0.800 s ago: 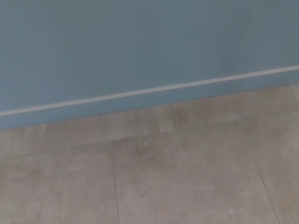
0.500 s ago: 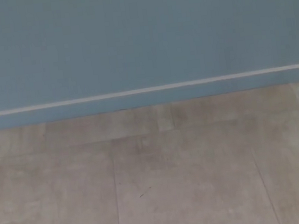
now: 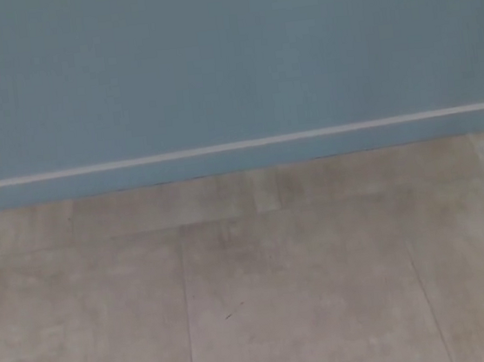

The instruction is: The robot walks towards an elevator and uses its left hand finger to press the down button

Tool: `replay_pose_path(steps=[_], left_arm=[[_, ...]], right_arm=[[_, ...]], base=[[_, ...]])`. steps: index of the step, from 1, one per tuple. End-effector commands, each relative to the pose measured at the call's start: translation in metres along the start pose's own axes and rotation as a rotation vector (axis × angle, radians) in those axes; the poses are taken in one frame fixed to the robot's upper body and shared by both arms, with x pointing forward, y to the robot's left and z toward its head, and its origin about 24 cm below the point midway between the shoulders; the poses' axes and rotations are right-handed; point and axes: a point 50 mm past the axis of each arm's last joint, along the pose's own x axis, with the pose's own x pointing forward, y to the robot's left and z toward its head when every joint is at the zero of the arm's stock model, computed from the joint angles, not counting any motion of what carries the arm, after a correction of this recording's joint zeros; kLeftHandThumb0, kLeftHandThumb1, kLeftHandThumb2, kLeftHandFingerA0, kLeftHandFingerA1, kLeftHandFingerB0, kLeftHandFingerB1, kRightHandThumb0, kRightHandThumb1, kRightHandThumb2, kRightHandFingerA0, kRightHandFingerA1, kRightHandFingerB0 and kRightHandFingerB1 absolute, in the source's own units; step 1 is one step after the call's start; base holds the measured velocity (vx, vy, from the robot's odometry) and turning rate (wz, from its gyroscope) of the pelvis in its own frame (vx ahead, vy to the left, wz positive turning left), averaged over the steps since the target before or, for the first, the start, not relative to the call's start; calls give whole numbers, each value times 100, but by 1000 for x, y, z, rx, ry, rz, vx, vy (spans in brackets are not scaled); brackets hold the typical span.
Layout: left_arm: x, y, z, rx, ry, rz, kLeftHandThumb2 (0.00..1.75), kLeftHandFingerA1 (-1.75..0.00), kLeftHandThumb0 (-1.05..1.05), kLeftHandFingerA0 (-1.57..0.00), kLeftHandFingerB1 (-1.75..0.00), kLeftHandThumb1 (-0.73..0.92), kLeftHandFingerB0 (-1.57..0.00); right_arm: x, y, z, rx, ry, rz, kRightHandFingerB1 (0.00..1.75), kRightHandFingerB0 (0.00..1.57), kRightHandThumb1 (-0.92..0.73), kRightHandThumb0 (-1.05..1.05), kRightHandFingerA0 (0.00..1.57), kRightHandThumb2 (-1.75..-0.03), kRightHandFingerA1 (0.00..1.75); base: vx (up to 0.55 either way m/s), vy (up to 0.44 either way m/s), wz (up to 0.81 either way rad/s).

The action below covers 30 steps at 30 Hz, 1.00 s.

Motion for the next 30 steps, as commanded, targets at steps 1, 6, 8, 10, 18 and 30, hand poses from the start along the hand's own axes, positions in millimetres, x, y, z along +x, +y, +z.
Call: replay_pose_path(steps=[1, 6, 8, 10, 18, 30], left_arm=[[-1, 3, 5, -12, -71, -5, 78, -64, -40, -51, -62, 40, -60], [1, 6, 7, -19, -55, 12, 55, -54, -29, -67, -45, 53, -56], [1, 9, 8, -26, -49, 13, 55, -56, -31, -67, -46, 50, -58], [2, 11, 9, -22, -44, 13, 55, -54, -32, -67, -45, 50, -57], [2, 12, 9, -1, -55, 21, 55, -54, -32, -61, -46, 50, -58], [3, 14, 13, 36, -58, 18, 54, -57, -35, -65, -44, 48, -58]], right_arm=[[2, -10, 3, 12, -9, -32, 47, 43, -43, -44, 50, -74, 55], [3, -15, 4, -37, -14, -33, 35, 48, -55, -38, 52, -57, 44], [3, -14, 4, -65, -15, -33, 35, 48, -55, -38, 53, -57, 43], [3, -13, 4, -72, -19, -28, 35, 47, -55, -38, 53, -57, 43], [3, -16, 6, -24, -33, -48, 36, 46, -51, -31, 49, -56, 45], [4, -15, 8, -18, -40, -56, 36, 45, -50, -29, 50, -56, 44]], base=[[0, 0, 0], [0, 0, 0], [0, 0, 0], [0, 0, 0], [0, 0, 0], [0, 0, 0]])
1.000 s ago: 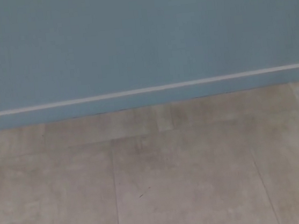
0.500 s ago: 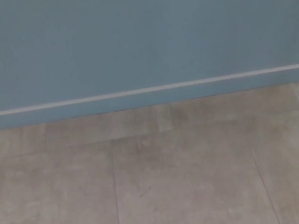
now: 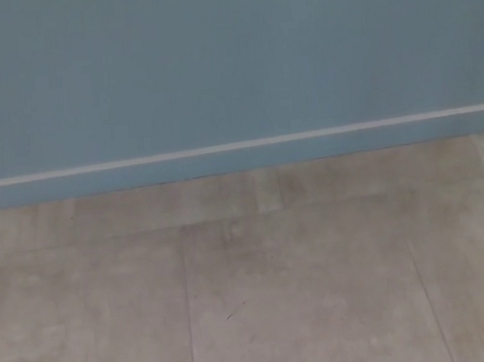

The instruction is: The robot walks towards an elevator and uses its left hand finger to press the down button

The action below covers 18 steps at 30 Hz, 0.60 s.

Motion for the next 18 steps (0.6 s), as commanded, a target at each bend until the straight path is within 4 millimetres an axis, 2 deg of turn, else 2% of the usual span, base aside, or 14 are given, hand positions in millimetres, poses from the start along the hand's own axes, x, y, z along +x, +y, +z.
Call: replay_pose_path(steps=[1, 8, 9, 14, 15, 18], left_arm=[[0, 6, 2, 9, -14, 12, 54, -55, -34, -60, -46, 49, -59], [-2, 7, -3, -28, -2, 19, 55, -58, -33, -65, -45, 48, -60], [-2, 7, -4, -30, 4, 21, 54, -56, -32, -60, -45, 50, -59], [-2, 7, -4, -32, 7, 22, 54, -56, -32, -60, -45, 50, -59], [-3, 6, -6, -44, 4, 24, 54, -58, -31, -63, -44, 49, -57], [-4, 5, -7, -35, 0, 30, 54, -58, -31, -63, -44, 49, -57]], right_arm=[[1, -8, 0, -3, -3, -30, 35, 45, -51, -31, 49, -56, 43], [1, -8, 0, -35, -6, -29, 35, 45, -52, -33, 50, -56, 44], [0, -7, -1, -45, -3, -32, 46, 41, -42, -41, 48, -72, 54], [0, -7, -2, -50, -1, -33, 46, 41, -42, -41, 48, -72, 54], [-1, -7, -3, -45, 2, -31, 35, 45, -51, -31, 51, -56, 46], [-1, -7, -5, -22, 9, -27, 35, 45, -51, -30, 52, -56, 45]], base=[[0, 0, 0], [0, 0, 0], [0, 0, 0], [0, 0, 0], [0, 0, 0], [0, 0, 0]])
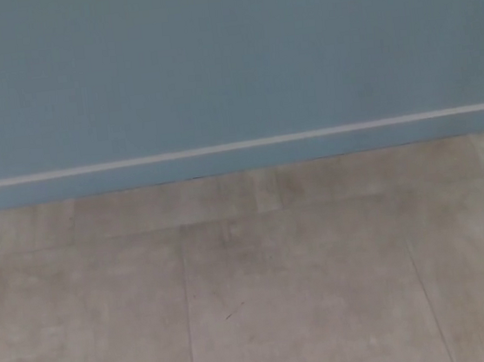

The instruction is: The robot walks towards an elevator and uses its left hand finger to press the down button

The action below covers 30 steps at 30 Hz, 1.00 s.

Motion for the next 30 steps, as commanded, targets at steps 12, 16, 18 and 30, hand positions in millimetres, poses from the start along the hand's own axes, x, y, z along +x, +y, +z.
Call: replay_pose_path(steps=[12, 16, 18, 30], left_arm=[[-3, 1, -3, -20, -27, 13, 54, -63, -27, -66, -47, 49, -60], [-3, 0, -3, -25, -13, 23, 54, -60, -26, -68, -46, 49, -62], [-2, 1, -3, -11, -18, 8, 55, -57, -26, -63, -47, 50, -61], [-3, 1, -4, -5, -14, 17, 55, -60, -28, -72, -48, 49, -64]], right_arm=[[-1, -9, -4, -35, -5, -59, 36, 48, -51, -28, 64, -56, 50], [-1, -9, -4, -30, 4, -53, 36, 46, -52, -30, 58, -57, 46], [-1, -9, -4, -37, 5, -57, 35, 46, -52, -32, 58, -57, 47], [-1, -8, -5, 1, 8, -39, 36, 48, -53, -34, 57, -56, 47]], base=[[0, -6, 13], [21, 94, -5], [126, 266, -21], [184, 125, -4]])
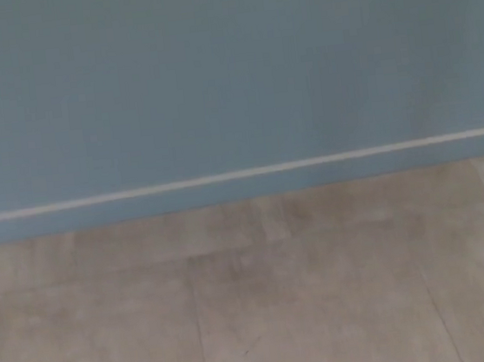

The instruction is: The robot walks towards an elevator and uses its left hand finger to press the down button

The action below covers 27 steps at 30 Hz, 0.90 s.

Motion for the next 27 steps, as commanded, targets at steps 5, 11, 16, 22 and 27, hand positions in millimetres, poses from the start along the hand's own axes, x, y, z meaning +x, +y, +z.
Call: replay_pose_path(steps=[5, 11, 16, 22, 27], left_arm=[[-1, -2, 0, 18, -18, 0, 54, -62, -29, -74, -46, 49, -61], [-1, -3, 0, 2, -13, -5, 54, -60, -28, -71, -46, 49, -61], [0, -3, 1, 22, -16, -6, 54, -61, -29, -71, -46, 50, -60], [0, -3, 3, 22, -20, -2, 54, -58, -30, -68, -47, 48, -62], [0, -2, 2, 12, -23, -14, 54, -61, -30, -68, -47, 49, -60]], right_arm=[[5, -9, 6, 29, 3, -4, 47, 42, -45, -43, 48, -74, 52], [5, -9, 6, 28, -1, -6, 36, 48, -54, -35, 57, -56, 45], [6, -9, 7, 47, 11, 4, 47, 41, -44, -44, 49, -75, 54], [6, -9, 7, 53, 8, 9, 47, 41, -44, -43, 47, -74, 52], [6, -9, 8, 51, 5, 8, 47, 41, -44, -44, 49, -74, 54]], base=[[220, -144, 10], [283, -235, -6], [258, -10, -9], [368, 179, -11], [320, 222, -1]])
